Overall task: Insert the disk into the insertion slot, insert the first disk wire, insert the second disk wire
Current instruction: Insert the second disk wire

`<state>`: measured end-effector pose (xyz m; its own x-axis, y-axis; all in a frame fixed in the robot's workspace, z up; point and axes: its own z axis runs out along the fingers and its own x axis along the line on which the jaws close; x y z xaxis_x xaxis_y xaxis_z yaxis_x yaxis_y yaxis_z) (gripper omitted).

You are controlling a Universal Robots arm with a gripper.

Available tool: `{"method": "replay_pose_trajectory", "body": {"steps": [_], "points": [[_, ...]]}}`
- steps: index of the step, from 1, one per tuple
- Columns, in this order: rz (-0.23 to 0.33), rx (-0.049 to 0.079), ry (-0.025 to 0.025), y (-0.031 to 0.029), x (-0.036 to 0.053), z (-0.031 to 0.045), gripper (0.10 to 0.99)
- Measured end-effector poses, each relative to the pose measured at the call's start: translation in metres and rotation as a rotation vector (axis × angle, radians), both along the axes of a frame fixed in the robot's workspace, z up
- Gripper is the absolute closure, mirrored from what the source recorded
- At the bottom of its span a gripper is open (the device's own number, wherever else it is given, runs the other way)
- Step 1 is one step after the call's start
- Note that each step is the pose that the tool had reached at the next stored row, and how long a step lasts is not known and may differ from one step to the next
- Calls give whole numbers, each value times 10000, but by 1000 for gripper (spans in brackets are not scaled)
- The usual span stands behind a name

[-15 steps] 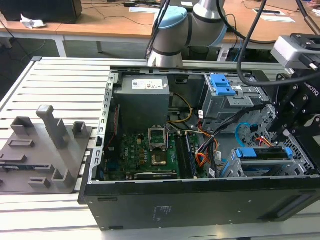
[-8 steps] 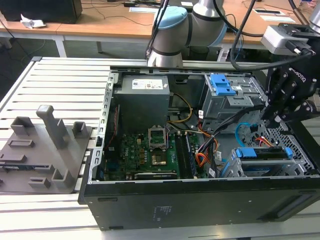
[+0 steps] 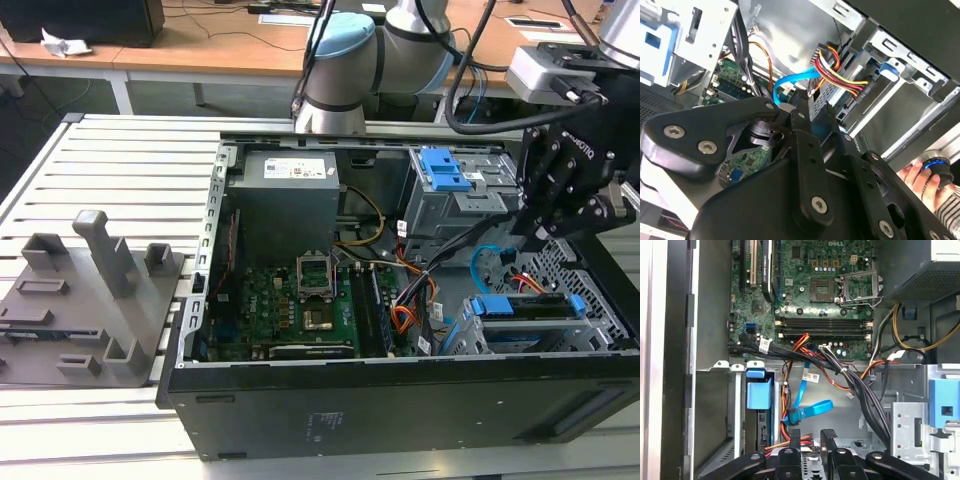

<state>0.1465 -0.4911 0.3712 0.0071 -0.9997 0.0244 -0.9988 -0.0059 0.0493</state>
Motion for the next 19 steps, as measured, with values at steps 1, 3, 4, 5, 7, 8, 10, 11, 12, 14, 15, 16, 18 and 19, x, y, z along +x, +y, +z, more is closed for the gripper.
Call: {"method": "replay_pose_trajectory", "body": {"steps": [1,3,4,5,7,8,10,11,12,14,15,16,18,19], "points": [[2,-21,0,-17,-1,0,784],[1,-52,0,-68,-7,-3,784],[3,-52,0,-92,-16,-4,784],[5,-51,1,-100,-26,-4,784],[12,-52,0,-110,-55,-4,784],[21,-52,-1,-115,-93,-4,784],[50,-49,-2,-123,-188,-8,784],[61,-48,-2,-126,-208,-10,784],[90,-50,-2,-131,-244,-14,784],[238,-50,-2,-135,-265,-41,784],[277,-50,-2,-135,-265,-50,784],[303,-52,-2,-134,-265,-55,784],[304,-51,-3,-135,-265,-55,784],[304,-50,-2,-135,-265,-56,784]]}}
